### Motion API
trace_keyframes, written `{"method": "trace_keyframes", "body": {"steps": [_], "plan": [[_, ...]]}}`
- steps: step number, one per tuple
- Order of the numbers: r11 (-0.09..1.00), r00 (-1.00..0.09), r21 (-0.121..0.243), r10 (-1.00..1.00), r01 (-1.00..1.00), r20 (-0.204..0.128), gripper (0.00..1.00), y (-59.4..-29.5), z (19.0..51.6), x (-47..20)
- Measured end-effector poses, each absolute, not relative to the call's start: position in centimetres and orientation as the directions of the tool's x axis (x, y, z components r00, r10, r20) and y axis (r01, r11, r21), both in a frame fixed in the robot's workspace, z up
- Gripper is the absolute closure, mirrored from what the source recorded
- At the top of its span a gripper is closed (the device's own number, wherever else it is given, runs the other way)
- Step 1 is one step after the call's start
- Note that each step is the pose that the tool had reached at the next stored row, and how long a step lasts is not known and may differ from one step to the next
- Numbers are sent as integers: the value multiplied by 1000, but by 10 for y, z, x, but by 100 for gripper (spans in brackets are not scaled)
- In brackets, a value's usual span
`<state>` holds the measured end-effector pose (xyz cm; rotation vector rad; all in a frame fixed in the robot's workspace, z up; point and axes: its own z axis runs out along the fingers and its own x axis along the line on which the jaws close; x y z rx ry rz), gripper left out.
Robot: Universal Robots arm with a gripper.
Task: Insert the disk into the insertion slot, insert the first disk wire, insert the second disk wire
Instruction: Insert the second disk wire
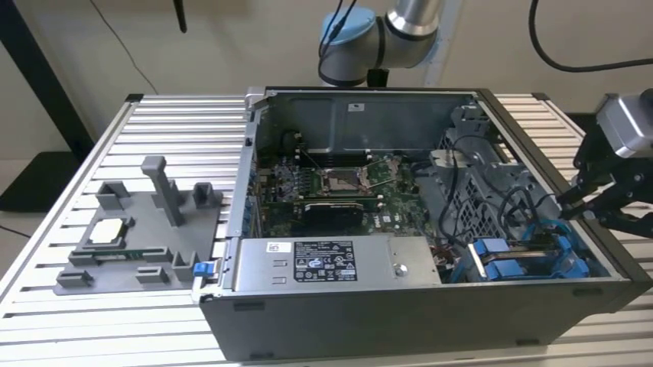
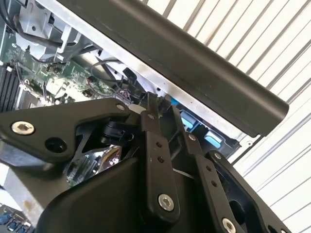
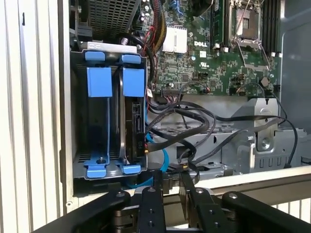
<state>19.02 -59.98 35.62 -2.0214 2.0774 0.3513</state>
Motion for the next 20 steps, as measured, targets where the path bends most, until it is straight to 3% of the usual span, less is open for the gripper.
{"method": "trace_keyframes", "body": {"steps": [8, 9, 13, 20], "plan": [[30, -34, 17, -939, -999, -342, 0, -604, 350, 190], [30, -34, 17, -937, -999, -348, 100, -604, 350, 190], [30, -34, 16, -928, -999, -370, 100, -605, 349, 190], [30, -34, 16, -927, -999, -374, 100, -609, 349, 190]]}}
